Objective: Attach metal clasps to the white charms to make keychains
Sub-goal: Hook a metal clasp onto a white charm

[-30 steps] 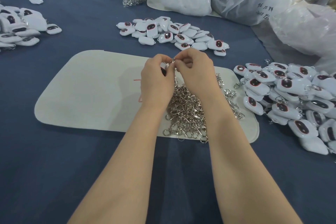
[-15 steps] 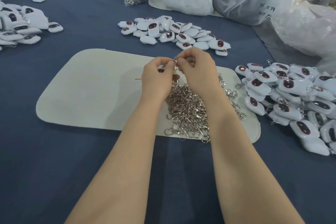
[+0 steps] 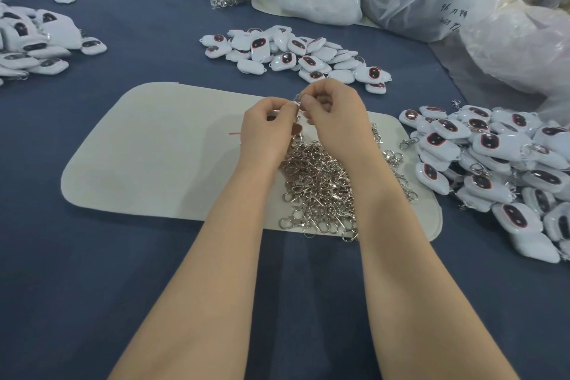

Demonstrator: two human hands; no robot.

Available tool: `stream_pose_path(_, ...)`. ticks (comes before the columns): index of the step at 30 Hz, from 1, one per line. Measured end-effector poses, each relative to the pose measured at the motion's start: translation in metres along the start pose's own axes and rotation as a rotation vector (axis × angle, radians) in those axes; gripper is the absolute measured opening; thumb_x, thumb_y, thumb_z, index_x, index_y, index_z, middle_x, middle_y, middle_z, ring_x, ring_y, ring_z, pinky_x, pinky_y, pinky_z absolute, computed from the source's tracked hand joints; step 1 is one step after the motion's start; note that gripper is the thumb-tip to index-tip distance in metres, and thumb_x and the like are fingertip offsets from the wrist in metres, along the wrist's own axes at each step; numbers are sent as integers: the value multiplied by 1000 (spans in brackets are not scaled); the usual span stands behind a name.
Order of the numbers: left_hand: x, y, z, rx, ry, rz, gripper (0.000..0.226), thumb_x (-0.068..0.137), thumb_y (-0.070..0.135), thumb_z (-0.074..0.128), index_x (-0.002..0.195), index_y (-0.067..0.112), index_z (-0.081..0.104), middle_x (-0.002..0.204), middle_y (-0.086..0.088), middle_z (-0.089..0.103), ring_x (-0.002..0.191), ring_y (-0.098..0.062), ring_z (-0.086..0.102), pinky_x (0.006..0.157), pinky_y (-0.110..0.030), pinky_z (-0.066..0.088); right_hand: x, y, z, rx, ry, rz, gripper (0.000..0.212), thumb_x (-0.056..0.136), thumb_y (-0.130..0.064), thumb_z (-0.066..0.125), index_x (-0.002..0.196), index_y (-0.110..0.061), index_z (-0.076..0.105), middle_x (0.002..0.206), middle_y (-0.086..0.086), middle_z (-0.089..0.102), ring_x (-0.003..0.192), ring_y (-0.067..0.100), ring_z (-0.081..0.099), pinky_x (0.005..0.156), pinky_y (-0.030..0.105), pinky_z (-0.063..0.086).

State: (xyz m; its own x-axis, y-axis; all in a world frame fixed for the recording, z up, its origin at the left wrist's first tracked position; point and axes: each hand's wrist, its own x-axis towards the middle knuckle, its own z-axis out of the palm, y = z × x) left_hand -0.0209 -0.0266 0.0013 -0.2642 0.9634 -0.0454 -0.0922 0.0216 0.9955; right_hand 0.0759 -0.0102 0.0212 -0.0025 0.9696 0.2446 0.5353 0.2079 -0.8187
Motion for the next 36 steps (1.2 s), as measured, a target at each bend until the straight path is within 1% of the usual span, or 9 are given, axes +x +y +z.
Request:
stream_pose_path(8, -4, 6, -1, -100, -30, -3, 19, 89, 13, 54, 71, 20, 59, 51, 16, 57, 56, -2, 63, 48, -15, 45, -2, -4, -3, 116, 10, -28, 15, 92, -5, 54, 88, -18, 58, 86, -2, 63, 87, 24, 62, 88, 41, 51)
stream_pose_path(12, -5, 8, -1, -123, -45, -1, 19, 89, 14, 55, 72, 21, 60, 51, 16, 59, 55, -1, 62, 48, -14, 45, -2, -4, -4, 163, 15, -35, 25, 91, -1, 54, 82, -24, 55, 83, -4, 61, 79, 18, 58, 88, 40, 51)
stream_pose_path(14, -5, 8, -1, -131, -56, -10, 17, 89, 16, 56, 73, 22, 61, 53, 17, 60, 57, -3, 63, 51, -15, 46, -3, -4, -4, 173, 15, -43, 25, 90, 0, 55, 83, -23, 55, 82, -6, 61, 77, 15, 57, 88, 38, 52)
stream_pose_path(20, -5, 9, -1, -165, -57, -7, 17, 91, 15, 58, 75, 21, 62, 57, 14, 60, 58, -3, 63, 56, -17, 47, -2, -3, -2, 238, 36, -46, 25, 89, 2, 57, 81, -22, 55, 88, 2, 66, 89, 20, 64, 90, 37, 52)
stream_pose_path(24, -5, 10, -1, -192, -51, -19, 17, 91, 14, 57, 76, 19, 62, 62, 10, 59, 59, -4, 63, 58, -19, 46, -2, -3, -2, 260, 56, -74, 24, 88, 4, 57, 82, -20, 56, 82, -3, 63, 81, 13, 62, 84, 30, 53)
stream_pose_path(27, -4, 10, -1, -171, -38, 4, 15, 92, 13, 56, 79, 18, 61, 67, 6, 58, 56, -1, 60, 57, -19, 46, -2, -3, -1, 201, 86, -105, 24, 87, 3, 59, 82, -21, 57, 79, -9, 63, 79, 10, 61, 81, 26, 53)
stream_pose_path(30, -3, 8, 0, -86, -8, 64, 15, 92, 11, 55, 80, 15, 63, 58, 10, 59, 51, 3, 55, 58, -20, 47, -3, -3, 0, 111, 113, -150, 19, 86, 2, 59, 83, -17, 60, 78, -14, 61, 78, 10, 62, 80, 27, 53)
stream_pose_path(33, -3, 6, 1, -56, 0, 73, 13, 91, 12, 56, 80, 14, 64, 47, 15, 56, 48, 4, 52, 65, -26, 48, -4, -1, 1, 67, 140, -175, 16, 85, 2, 57, 85, -13, 63, 76, -15, 61, 77, 9, 62, 78, 26, 52)
stream_pose_path(36, -5, 7, 1, -79, -14, 21, 12, 89, 14, 60, 78, 15, 64, 47, 14, 56, 49, 1, 53, 64, -27, 48, -5, -1, 2, 40, 152, -184, 15, 85, 2, 56, 87, -9, 65, 77, -6, 64, 71, 6, 62, 71, 20, 50)
